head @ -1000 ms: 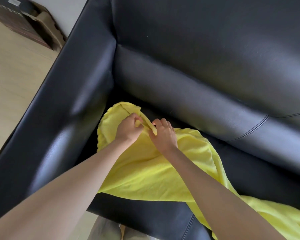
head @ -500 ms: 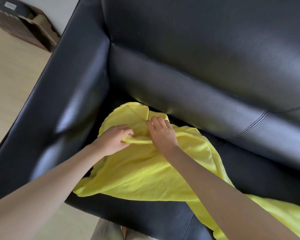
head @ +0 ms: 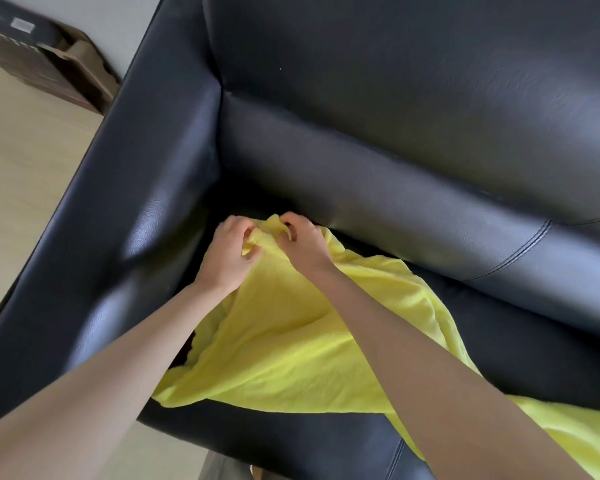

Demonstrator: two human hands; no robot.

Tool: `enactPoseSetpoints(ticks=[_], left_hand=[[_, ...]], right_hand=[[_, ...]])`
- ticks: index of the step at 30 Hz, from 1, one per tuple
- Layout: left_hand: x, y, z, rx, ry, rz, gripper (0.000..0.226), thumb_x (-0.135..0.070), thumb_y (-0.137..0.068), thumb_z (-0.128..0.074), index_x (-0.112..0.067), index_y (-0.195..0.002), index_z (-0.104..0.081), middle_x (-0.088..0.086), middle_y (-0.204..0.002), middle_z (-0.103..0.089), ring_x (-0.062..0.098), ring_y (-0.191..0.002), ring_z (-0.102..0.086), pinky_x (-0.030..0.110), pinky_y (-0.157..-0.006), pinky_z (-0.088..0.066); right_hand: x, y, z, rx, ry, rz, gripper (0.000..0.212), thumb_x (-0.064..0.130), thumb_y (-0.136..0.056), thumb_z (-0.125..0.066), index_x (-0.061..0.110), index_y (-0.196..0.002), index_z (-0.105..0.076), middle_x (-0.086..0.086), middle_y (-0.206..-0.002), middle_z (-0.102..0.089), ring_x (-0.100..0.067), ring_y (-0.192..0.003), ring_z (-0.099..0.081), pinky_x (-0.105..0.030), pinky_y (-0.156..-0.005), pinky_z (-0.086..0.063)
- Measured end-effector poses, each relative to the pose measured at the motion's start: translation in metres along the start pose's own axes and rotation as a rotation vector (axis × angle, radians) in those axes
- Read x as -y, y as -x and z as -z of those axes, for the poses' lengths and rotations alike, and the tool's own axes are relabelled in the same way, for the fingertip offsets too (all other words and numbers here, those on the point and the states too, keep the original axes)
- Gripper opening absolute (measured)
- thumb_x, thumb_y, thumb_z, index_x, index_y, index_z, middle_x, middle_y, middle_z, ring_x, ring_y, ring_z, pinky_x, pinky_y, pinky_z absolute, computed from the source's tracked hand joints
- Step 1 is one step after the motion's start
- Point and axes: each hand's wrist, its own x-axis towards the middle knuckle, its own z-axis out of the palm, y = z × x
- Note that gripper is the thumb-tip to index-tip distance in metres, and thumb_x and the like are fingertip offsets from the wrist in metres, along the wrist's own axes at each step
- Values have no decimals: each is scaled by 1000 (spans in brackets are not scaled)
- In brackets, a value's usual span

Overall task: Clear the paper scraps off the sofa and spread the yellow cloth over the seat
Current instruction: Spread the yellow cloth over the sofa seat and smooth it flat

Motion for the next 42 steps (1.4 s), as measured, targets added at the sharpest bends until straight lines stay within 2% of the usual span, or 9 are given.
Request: enactPoseSetpoints(ticks=[3, 7, 11, 14, 22, 26, 30, 36, 42], left_hand=[[1, 1, 7, -76, -142, -124, 28, -17, -79, -71, -13, -105, -59, 6, -129, -44, 26, -123, -37, 37, -102, -41], [-4, 2, 17, 95, 4, -242, 21, -18, -86, -65, -14, -106, -59, -2, -144, -43, 16, -141, -25, 28, -114, -22], [-17, 5, 22, 154, 68, -179, 24, -21, -88, -62, -16, -112, -59, -6, -113, -59, 11, -107, -55, 28, -94, -46], [-24, 5, 24, 88, 116, -165, 17, -17, -85, -63, -18, -101, -60, -10, -98, -55, 7, -90, -55, 27, -81, -47], [-34, 14, 24, 59, 263, -130, 11, -23, -89, -62, -21, -100, -60, -12, -94, -62, 3, -89, -59, 20, -77, -47], [-36, 21, 26, 52, 276, -101, 11, -32, -90, -62, -25, -96, -56, -15, -84, -62, 0, -80, -60, 16, -68, -44], [-33, 29, 21, 47, 154, -197, 24, -40, -93, -55, -17, -101, -53, -4, -91, -56, 14, -83, -55, 30, -73, -44], [-27, 51, 19, 11, 44, -214, 31, -42, -94, -50, -12, -98, -55, -4, -88, -48, 14, -76, -51, 30, -70, -43], [-61, 70, 50, -87, 139, -181, 28, -38, -100, -37, -17, -82, -44, -6, -78, -42, 11, -67, -47, 30, -61, -42]], right_hand=[[-7, 11, 2, 10, 155, 183, 30, 16, -95, -48, 17, -122, -60, 1, -100, -55, -21, -77, -58, -34, -79, -44], [-10, 21, 11, 20, 231, 255, 30, 15, -95, -48, 15, -120, -64, -3, -102, -56, -23, -89, -57, -40, -90, -43], [-6, 30, 18, 18, 137, 207, 30, 16, -97, -43, 13, -121, -62, -1, -111, -55, -21, -112, -45, -41, -102, -36], [-1, 39, 19, 57, -57, 116, 32, 31, -98, -44, 17, -122, -59, 6, -118, -50, -13, -118, -38, -34, -106, -32], [8, 51, 32, 22, -79, 148, 42, 48, -90, -56, 15, -116, -61, 11, -116, -44, -6, -112, -32, -24, -102, -30], [8, 54, 32, -96, 88, 272, 38, 38, -87, -65, 8, -111, -65, -1, -118, -51, -8, -105, -32, -29, -98, -37], [15, 64, 38, -246, 31, 296, 24, 23, -95, -57, 5, -108, -65, -3, -111, -55, -11, -99, -37, -27, -90, -38], [41, 80, 61, -284, -50, 269, 15, 15, -100, -39, 10, -94, -52, 3, -86, -52, -16, -84, -45, -25, -70, -33], [69, 95, 102, -383, -386, 74, 19, 15, -102, -32, 10, -90, -46, 2, -76, -46, -8, -63, -37, -19, -54, -33]])
